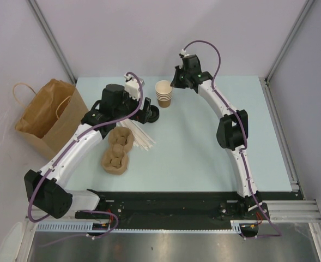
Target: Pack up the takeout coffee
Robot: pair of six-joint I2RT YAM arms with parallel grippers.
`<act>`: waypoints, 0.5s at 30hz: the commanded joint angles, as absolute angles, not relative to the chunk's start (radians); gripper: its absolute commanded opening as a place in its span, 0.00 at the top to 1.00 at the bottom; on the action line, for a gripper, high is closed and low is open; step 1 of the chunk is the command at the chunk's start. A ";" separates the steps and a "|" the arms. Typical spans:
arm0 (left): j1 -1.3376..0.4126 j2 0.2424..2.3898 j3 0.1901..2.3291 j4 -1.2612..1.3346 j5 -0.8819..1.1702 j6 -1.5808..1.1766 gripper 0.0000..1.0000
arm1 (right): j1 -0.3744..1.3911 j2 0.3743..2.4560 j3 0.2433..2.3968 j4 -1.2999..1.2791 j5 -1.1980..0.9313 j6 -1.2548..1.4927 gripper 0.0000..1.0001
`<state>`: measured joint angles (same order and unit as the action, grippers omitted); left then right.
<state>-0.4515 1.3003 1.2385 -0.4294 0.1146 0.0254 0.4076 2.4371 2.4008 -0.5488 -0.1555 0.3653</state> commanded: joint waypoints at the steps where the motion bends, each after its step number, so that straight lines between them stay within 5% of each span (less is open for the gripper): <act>1: -0.456 1.305 1.292 -0.422 0.112 0.006 0.00 | 0.399 2.373 2.457 -0.522 -0.170 0.391 1.00; 15: -0.456 1.310 1.295 -0.423 0.103 0.006 0.00 | 0.394 2.332 2.485 -0.525 -0.187 0.393 1.00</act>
<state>-0.4515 1.3113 1.2514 -0.4313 0.1101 0.0250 0.3985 2.4344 2.4161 -0.5488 -0.1738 0.3862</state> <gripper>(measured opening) 0.995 0.019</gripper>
